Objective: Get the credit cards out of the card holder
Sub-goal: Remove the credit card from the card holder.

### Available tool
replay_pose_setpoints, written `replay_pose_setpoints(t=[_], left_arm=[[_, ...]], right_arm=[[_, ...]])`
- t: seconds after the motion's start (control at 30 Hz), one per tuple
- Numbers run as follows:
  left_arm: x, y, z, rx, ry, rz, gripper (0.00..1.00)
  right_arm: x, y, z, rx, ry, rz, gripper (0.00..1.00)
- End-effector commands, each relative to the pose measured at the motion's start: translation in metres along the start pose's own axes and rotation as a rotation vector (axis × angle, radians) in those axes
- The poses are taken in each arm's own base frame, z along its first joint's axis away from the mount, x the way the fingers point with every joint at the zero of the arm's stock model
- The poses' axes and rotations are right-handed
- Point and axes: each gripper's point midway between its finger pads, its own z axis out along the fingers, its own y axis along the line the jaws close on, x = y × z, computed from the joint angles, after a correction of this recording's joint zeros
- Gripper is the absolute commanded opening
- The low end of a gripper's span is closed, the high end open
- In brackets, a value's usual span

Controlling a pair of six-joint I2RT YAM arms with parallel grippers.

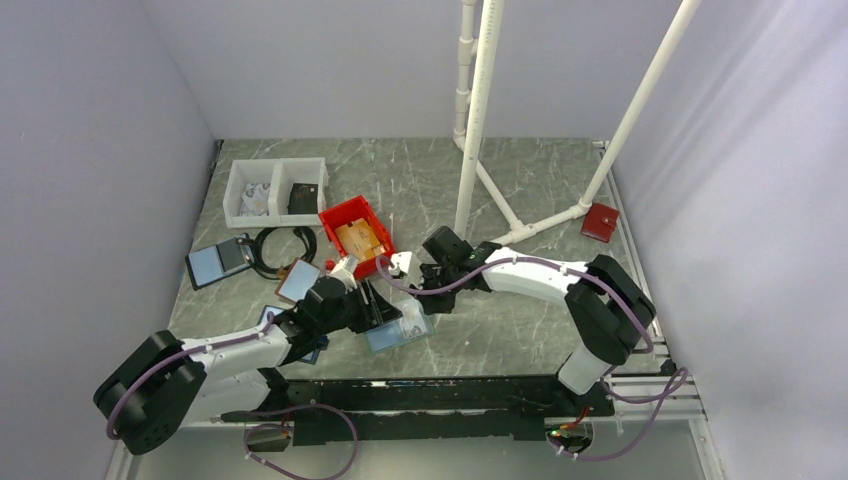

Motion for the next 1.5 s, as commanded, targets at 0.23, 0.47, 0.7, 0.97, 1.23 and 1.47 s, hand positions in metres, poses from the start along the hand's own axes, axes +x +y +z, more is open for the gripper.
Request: replay_pose_setpoints(t=[0.23,0.47,0.7,0.97,1.23,1.47], left_arm=[[0.009,0.007,0.01,0.008,0.024,-0.037,0.49],[0.012,0.008,0.014,0.001,0.04,-0.041,0.47],[0.011,0.01,0.015,-0.027,0.039,-0.041,0.43],[0.013,0.008,0.017,-0.033,0.045,-0.045,0.41],[0.014,0.004,0.018,-0.014,0.052,-0.033,0.4],[0.016,0.007,0.02,-0.023,0.053,-0.04,0.4]], right_arm=[[-0.024,-0.021,0.005,0.074,-0.039,0.06,0.0],[-0.046,-0.008,-0.021,-0.003,-0.142,0.011,0.0],[-0.042,0.014,-0.008,-0.103,-0.113,-0.005,0.01],[-0.029,-0.009,0.009,0.018,-0.046,0.061,0.02],[-0.017,-0.018,0.016,0.056,0.006,0.08,0.01],[-0.013,-0.016,0.021,0.042,0.022,0.093,0.01]])
